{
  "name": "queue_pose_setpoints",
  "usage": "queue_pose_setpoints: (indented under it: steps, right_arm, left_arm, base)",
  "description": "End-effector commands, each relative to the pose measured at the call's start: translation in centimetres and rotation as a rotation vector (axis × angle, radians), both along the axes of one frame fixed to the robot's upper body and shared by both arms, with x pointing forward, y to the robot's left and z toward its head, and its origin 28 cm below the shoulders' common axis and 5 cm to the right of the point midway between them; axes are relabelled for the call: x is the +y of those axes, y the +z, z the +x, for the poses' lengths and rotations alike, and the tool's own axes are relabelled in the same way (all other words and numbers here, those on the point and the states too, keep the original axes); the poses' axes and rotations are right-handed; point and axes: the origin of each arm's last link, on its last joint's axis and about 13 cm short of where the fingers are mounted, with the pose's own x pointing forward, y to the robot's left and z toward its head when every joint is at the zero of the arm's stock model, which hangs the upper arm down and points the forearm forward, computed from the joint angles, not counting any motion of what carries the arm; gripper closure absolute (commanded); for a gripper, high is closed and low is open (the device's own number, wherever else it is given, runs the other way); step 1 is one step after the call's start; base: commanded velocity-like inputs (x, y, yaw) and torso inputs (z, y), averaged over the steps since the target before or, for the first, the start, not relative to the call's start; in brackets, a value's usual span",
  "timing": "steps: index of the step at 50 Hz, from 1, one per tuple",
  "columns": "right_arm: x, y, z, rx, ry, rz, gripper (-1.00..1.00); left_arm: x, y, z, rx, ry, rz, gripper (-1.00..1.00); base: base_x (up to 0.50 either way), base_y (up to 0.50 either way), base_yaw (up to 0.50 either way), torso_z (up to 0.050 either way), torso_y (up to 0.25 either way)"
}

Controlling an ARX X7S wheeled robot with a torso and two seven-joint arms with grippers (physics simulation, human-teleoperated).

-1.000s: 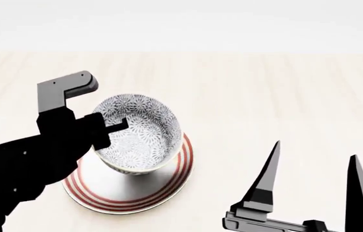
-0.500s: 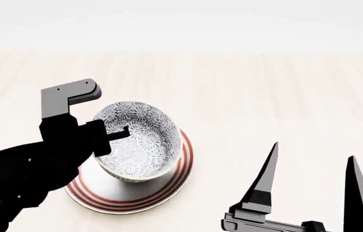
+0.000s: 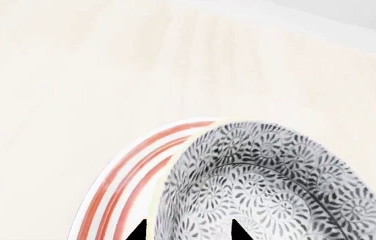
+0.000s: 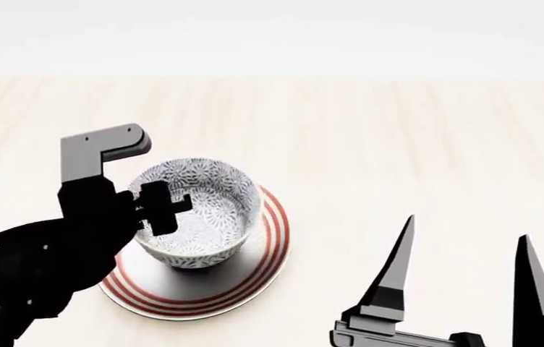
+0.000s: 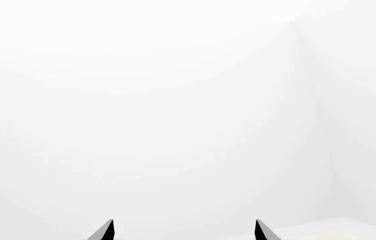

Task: Put the bowl on the plate.

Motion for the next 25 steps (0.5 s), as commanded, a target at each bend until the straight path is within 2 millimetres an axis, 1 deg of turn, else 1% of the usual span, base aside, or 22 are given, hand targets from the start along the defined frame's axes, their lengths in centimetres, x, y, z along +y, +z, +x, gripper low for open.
queue_pose_setpoints:
  steps: [1,5,8,11,18,25]
  right_arm:
    - [-0.1,0.0,0.0,-0.01,-0.005,-0.01,-1.0]
    - [-0.1,0.0,0.1,-0.009,-0.005,-0.01,-1.0]
    - [0.0,-0.1,0.1,-0.006,-0.002,-0.009,-1.0]
    - [0.0,-0.1,0.0,-0.003,0.001,-0.009,-1.0]
    - [0.1,-0.1,0.0,0.001,0.004,-0.011,-1.0]
    - [0.2,-0.1,-0.1,0.002,0.009,-0.013,-1.0]
  left_arm:
    - [-0.6,0.9,0.6,-0.104,-0.032,0.06,-1.0]
    - [-0.4,1.9,1.0,-0.16,-0.027,0.118,-1.0]
    - [-0.1,2.5,1.4,-0.232,-0.028,0.209,-1.0]
    - [0.1,2.7,1.5,-0.27,-0.024,0.279,-1.0]
    - [0.8,2.9,1.7,-0.311,-0.022,0.361,-1.0]
    - [1.8,2.8,1.8,-0.332,-0.007,0.402,-1.0]
  base:
    - [0.0,0.0,0.0,0.0,0.0]
    - [0.0,0.0,0.0,0.0,0.0]
    - [0.0,0.0,0.0,0.0,0.0]
    - [0.0,0.0,0.0,0.0,0.0]
    - [0.0,0.0,0.0,0.0,0.0]
    - [0.0,0.0,0.0,0.0,0.0]
